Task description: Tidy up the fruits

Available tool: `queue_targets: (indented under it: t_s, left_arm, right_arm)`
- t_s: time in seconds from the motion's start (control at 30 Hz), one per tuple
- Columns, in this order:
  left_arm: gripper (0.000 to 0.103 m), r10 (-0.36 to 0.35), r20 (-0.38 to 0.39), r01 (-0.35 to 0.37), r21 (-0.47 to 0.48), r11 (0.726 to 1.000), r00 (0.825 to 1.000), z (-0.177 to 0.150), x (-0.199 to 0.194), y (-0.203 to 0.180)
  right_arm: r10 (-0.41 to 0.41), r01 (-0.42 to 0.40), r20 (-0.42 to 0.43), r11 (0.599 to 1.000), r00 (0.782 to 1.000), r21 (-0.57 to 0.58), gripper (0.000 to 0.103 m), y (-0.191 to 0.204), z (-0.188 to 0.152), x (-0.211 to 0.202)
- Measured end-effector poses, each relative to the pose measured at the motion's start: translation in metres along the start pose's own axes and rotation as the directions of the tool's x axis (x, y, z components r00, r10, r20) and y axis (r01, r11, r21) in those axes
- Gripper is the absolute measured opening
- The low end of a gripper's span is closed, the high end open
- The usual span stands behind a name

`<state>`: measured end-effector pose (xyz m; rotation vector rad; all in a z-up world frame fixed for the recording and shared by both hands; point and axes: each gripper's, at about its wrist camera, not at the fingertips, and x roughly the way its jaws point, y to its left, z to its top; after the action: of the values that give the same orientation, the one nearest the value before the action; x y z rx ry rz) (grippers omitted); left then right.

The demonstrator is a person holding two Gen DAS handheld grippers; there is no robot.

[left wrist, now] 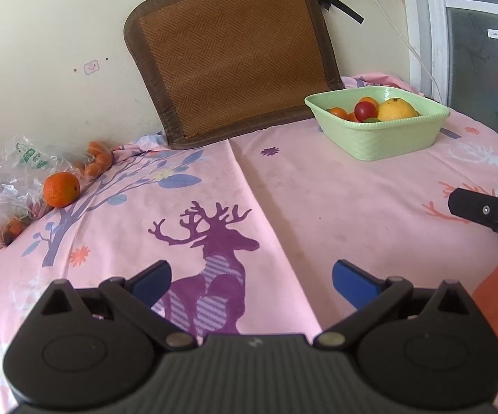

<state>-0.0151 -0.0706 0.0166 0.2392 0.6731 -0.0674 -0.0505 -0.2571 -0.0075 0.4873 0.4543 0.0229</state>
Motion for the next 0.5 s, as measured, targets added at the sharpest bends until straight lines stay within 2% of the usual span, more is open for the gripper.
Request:
queue_targets:
  t_s: [0.5]
  left_arm:
    - [0.103,-0.003,-0.001,0.003,-0.001,1.0,1.0,-0.0009,0.0014,0.0009]
  right_arm:
    - [-0.003,0.003,-0.002,1.0,1.0,0.0,0.075,-0.0002,-0.002,0.0015]
